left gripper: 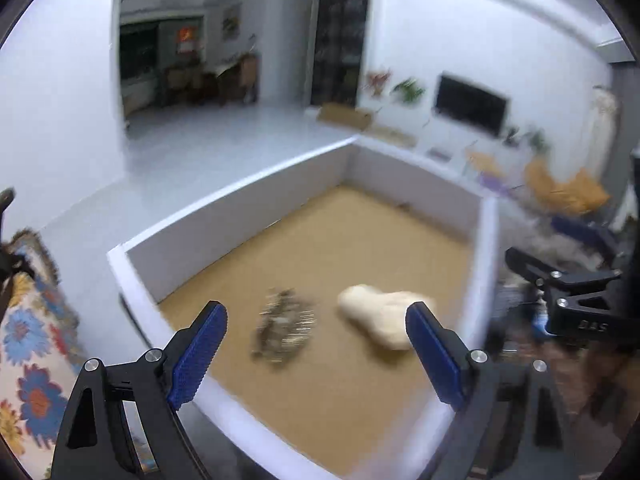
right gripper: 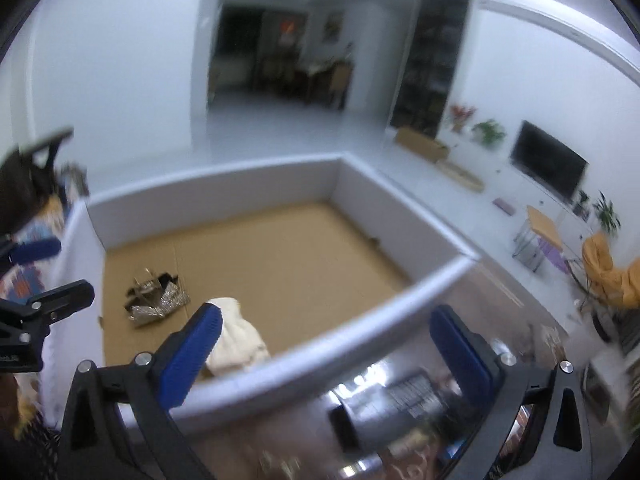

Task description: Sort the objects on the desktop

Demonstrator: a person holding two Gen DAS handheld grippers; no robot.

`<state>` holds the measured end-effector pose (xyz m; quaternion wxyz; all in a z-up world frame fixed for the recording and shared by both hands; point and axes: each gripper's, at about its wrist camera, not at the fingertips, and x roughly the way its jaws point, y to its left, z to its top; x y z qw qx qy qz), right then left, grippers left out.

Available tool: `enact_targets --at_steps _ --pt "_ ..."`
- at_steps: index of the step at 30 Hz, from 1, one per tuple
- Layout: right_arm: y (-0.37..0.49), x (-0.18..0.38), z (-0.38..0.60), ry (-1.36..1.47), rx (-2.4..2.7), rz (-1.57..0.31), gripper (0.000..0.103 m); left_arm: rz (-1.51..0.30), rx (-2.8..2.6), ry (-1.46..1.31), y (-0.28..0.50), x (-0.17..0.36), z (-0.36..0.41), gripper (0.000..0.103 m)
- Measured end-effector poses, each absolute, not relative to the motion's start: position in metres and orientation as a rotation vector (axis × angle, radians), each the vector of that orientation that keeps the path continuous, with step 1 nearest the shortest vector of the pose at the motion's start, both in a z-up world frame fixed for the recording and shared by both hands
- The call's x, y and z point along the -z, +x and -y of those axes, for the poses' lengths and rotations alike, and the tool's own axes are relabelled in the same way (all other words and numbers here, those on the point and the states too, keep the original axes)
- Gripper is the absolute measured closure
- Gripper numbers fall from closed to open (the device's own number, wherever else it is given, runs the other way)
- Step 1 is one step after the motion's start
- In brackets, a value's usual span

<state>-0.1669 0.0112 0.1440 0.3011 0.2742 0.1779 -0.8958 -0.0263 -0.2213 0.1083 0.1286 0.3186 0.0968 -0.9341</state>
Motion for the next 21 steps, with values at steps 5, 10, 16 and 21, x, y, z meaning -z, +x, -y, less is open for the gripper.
enact_targets --at_steps 5,10,16,21 --pt "-0.119 -0.139 -0.119 0.75 2.49 -0.352 0.0 -0.213 2.949 0.873 0.007 -0.123 0.139 0.0" --pt "-0.083 -0.072 -0.228 1.03 2.529 -0.385 0.0 -0.147 3.048 1.083 0.027 -0.097 0.067 0.0" --pt "-0.045 -0.018 -0.314 1.249 2.542 -0.373 0.0 0.093 3.038 1.284 0.036 -0.045 -0.012 0.0" --pt "-0.018 0.005 -0.337 1.294 2.523 -0.361 0.0 0.27 3.005 1.285 0.039 -0.023 -0.037 0.0"
